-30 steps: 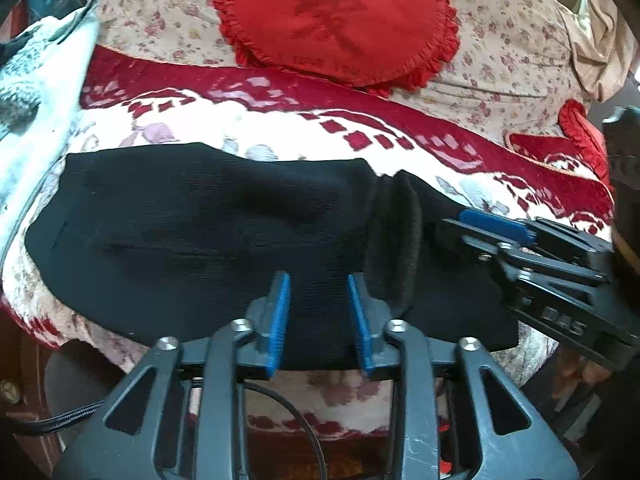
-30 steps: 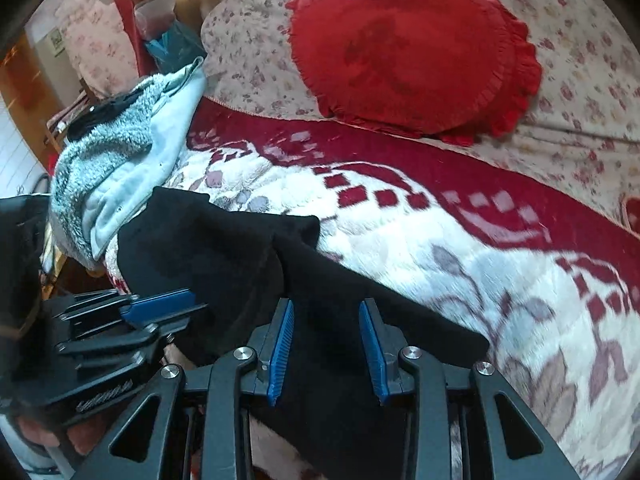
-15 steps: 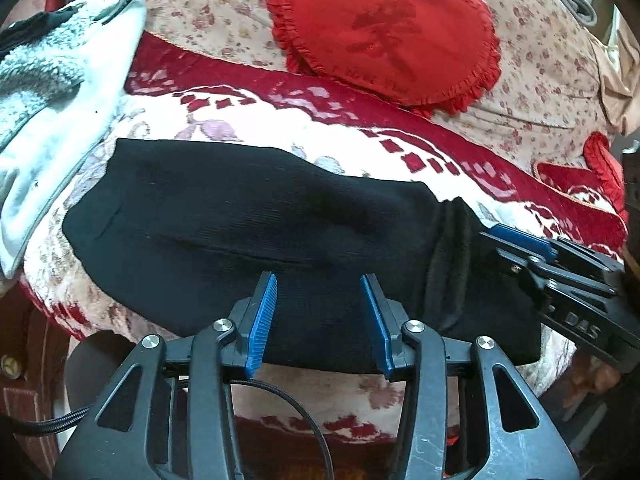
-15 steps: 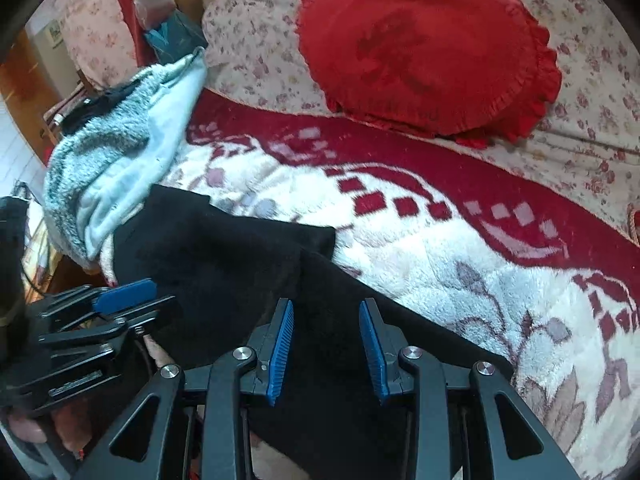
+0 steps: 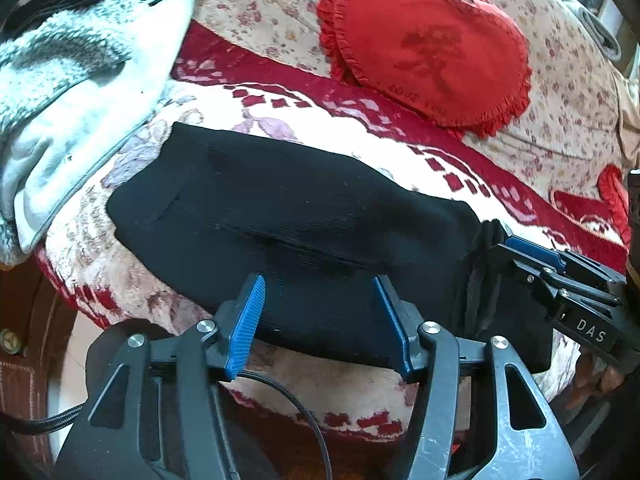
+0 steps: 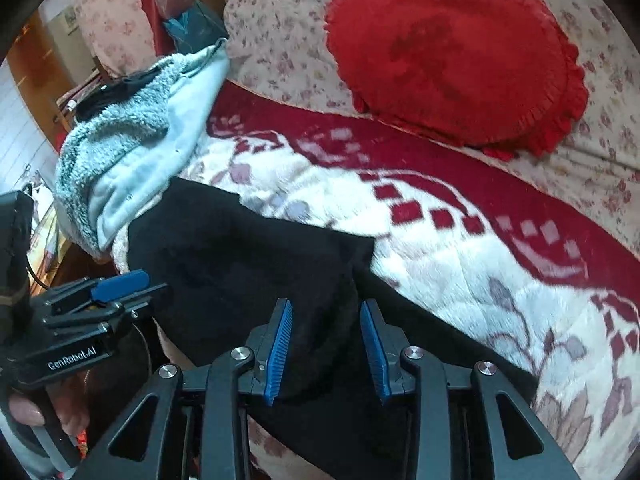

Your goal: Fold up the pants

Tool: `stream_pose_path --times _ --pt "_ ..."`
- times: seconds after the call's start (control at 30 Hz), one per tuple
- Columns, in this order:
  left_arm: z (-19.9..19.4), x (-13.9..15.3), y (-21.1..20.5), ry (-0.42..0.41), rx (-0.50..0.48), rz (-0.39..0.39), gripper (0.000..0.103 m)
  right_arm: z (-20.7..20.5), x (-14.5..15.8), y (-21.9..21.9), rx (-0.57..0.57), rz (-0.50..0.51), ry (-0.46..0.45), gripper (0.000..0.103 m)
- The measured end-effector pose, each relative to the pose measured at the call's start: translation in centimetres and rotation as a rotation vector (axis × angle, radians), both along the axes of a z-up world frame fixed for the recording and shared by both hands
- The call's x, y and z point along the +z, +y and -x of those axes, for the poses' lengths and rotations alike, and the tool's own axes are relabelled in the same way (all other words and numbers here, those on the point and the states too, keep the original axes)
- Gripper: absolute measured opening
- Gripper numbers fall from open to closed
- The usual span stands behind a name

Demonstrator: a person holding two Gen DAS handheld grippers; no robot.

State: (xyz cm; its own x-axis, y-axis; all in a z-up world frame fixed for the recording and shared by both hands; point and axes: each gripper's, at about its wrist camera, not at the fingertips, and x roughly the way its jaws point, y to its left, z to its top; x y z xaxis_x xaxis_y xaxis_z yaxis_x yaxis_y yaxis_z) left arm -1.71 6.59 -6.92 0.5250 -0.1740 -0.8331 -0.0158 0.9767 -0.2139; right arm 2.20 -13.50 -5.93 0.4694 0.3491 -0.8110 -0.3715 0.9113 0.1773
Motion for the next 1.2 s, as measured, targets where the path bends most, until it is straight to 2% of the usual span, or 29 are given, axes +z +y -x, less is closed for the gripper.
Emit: stream_pose_path --times 0.17,0.27,0.4,0.53,0.7,0.83,0.87,1.2 --pt "0.0 -0.1 1.4 0.011 0.032 0.009 0.055 -1.0 -0.3 2.6 0.051 -0.02 0.016 0.036" --pt "0.1 -0.3 2.5 0.018 0.054 0.019 0.055 -1.8 -0.5 4.3 0.086 -0.04 0.024 0.04" --pt "0.2 -0.6 4.0 0.032 0.091 0.046 0.055 -2.9 -0.6 6.7 0.14 -0.025 0.023 0.042" --pt "0.4 -1.0 5.9 0.044 0.128 0.111 0.055 -4.1 -0.8 9.2 0.204 -0.011 0.03 0.042" --pt "0.7 -1.6 8.0 0.05 0.184 0.207 0.056 -6.2 -0.5 12.3 0.272 -0.039 0.041 0.044" --pt "0.9 -2.1 10.1 0.047 0.25 0.303 0.056 -7.8 -0.7 15.0 0.333 -0.041 0.054 0.047" --pt "0.9 -2.3 10.5 0.051 0.262 0.319 0.059 -8.2 -0.9 15.5 0.345 -0.041 0.059 0.047" --pt "-0.7 -4.4 12.0 0.086 0.303 0.392 0.064 -12.3 -3.1 20.5 0.434 -0.002 0.102 0.047"
